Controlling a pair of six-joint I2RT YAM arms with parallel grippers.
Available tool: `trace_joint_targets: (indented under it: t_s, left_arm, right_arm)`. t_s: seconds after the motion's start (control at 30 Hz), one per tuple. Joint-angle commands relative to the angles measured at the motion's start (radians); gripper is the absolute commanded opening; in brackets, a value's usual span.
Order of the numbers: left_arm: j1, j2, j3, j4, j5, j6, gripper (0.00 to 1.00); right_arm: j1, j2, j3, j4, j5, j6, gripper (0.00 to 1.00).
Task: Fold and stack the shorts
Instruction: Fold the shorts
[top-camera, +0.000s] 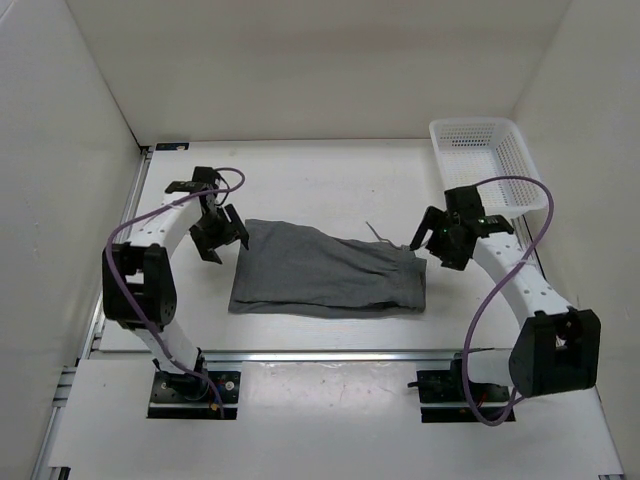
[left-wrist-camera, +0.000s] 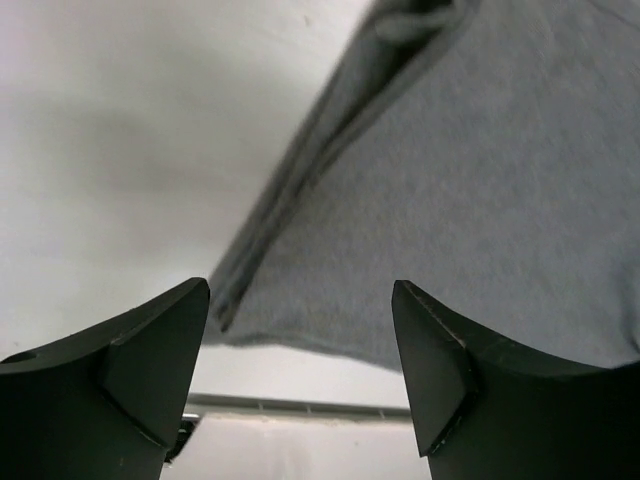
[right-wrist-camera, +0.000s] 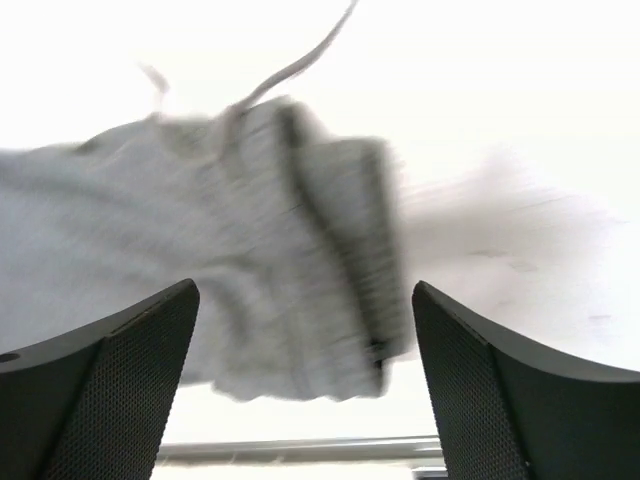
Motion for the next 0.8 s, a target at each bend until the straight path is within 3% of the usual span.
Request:
trace_joint_targets:
  t_s: [0.0,0.23,0.37,0.53,0.63,0.67,0.77]
  left_arm:
    - [-0.001,0.069,0.047,0.012,-0.075,0.034,0.85]
    - [0.01,0.16,0.061,0.063,-0.076,0.014,0.74]
    - [0.019,0.212,0.051,0.084,-0.064,0.014,0.73]
    - [0.019,0.247,0.041,0.106,-0.018,0.005,0.66]
    - [0.019,0.267,0.022,0.124,0.026,0.005,0.58]
    - [0.019,0.267,0.021,0.124,0.027,0.005,0.58]
    - [0.008,0.267,-0.001,0.135,0.053,0.005,0.57]
  right_arm:
    - [-0.061,0.071,0.003,-0.05,0.06,-0.114,0.93]
    - [-0.072,0.191,-0.133,0.082,-0.241,-0.154,0.97]
    - [-0.063,0.22,-0.179,0.142,-0.266,-0.143,0.97]
    - [-0.063,0.257,-0.197,0.162,-0.222,-0.143,0.85]
    - [-0.063,0.257,-0.173,0.162,-0.197,-0.143,0.68]
    - [-0.063,0.257,-0.159,0.162,-0.188,-0.143,0.51]
    - [-0.054,0.231,-0.124,0.15,-0.149,-0.152,0.24]
